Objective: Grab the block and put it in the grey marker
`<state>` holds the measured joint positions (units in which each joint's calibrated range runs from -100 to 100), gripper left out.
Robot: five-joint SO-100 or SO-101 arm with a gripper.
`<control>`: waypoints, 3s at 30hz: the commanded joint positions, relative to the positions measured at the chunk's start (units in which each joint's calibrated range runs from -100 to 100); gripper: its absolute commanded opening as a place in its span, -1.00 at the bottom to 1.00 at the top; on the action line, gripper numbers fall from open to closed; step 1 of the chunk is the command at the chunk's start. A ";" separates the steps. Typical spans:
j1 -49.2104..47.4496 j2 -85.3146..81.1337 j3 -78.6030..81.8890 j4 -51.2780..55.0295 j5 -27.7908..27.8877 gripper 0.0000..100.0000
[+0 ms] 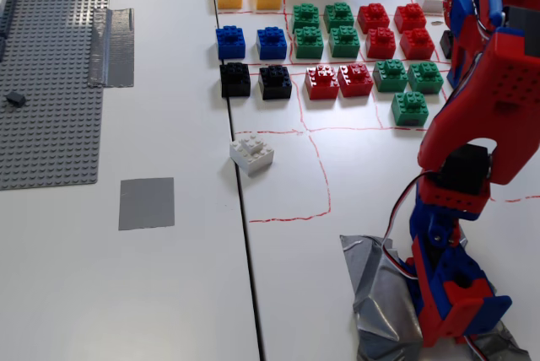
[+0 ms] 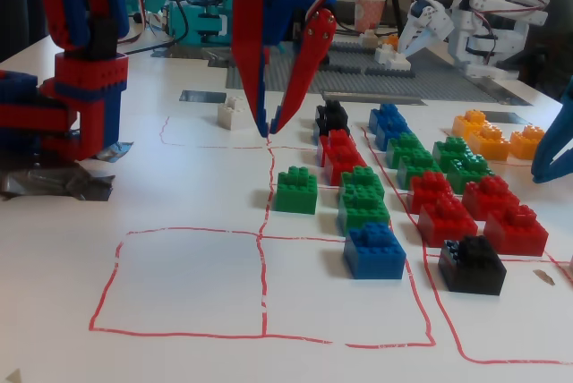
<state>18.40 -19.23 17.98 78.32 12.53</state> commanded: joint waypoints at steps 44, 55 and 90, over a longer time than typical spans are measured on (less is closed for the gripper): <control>8.09 34.17 -41.42 1.24 3.47 -0.36; 6.33 38.46 -44.69 1.32 2.15 -0.37; 4.95 46.21 -52.04 5.70 0.93 -0.61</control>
<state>23.89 28.99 -29.25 82.44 13.70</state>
